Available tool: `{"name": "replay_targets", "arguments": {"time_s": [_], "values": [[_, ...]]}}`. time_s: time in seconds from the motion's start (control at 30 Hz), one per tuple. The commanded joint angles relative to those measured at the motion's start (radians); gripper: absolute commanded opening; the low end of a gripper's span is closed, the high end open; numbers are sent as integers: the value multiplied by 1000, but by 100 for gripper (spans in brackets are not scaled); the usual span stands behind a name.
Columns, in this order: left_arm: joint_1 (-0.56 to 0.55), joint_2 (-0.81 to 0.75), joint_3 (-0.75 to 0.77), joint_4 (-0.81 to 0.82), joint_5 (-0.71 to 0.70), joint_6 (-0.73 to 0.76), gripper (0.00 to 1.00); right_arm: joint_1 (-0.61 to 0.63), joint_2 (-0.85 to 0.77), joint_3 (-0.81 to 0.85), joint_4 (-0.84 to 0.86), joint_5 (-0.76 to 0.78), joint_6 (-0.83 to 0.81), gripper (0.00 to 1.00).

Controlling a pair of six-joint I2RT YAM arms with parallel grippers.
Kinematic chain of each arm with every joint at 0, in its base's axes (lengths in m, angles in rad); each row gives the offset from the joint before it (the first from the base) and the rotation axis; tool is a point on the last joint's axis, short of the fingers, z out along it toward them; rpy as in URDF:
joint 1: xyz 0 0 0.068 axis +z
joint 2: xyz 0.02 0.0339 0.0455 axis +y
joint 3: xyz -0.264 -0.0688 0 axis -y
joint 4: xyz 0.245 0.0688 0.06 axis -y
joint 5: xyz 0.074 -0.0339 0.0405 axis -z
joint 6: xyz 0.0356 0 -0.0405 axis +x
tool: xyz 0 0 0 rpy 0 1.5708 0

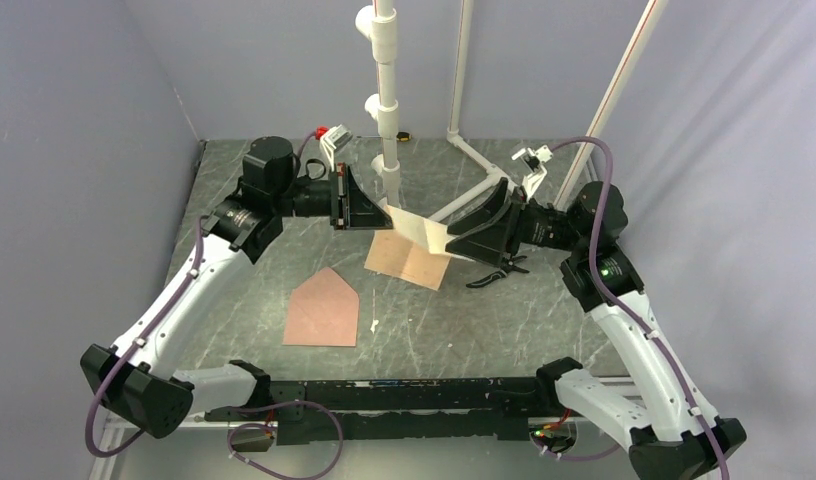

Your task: Place the letter into the envelope and seal it

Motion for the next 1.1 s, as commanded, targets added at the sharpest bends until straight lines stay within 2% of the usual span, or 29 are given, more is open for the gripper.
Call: {"name": "replay_targets", "arguments": {"time_s": [0.0, 0.13, 0.2, 0.27, 0.3, 0.4, 0.47, 0.77, 0.8, 0.9, 1.07], "values": [[5, 12, 15, 112, 72, -17, 2, 4, 6, 83, -93, -60, -86, 70], [5, -6, 13, 139, 54, -7, 2, 9, 14, 54, 27, -123, -5, 69], [5, -11, 9, 163, 62, -10, 2, 12, 16, 72, -27, -99, -37, 73], [5, -18, 0, 196, 79, -14, 2, 12, 10, 113, -164, 39, -116, 77], [5, -24, -6, 204, 82, -10, 2, 12, 4, 130, -217, 177, -132, 80], [5, -53, -20, 209, 73, 18, 2, 13, -25, 123, -271, 466, -56, 88], [5, -69, -23, 211, 60, 28, 2, 13, -42, 82, -250, 535, 17, 96], [5, -100, -13, 225, -83, -13, 2, 76, -27, -34, 29, 323, 113, 96], [5, -98, -14, 244, -87, -31, 3, 79, -22, -38, 48, 320, 127, 95], [5, -98, -23, 289, -89, -76, 2, 82, 2, -37, 71, 315, 165, 76], [5, -98, -17, 267, -91, -76, 2, 91, 10, -64, 172, 339, 237, 30]]}}
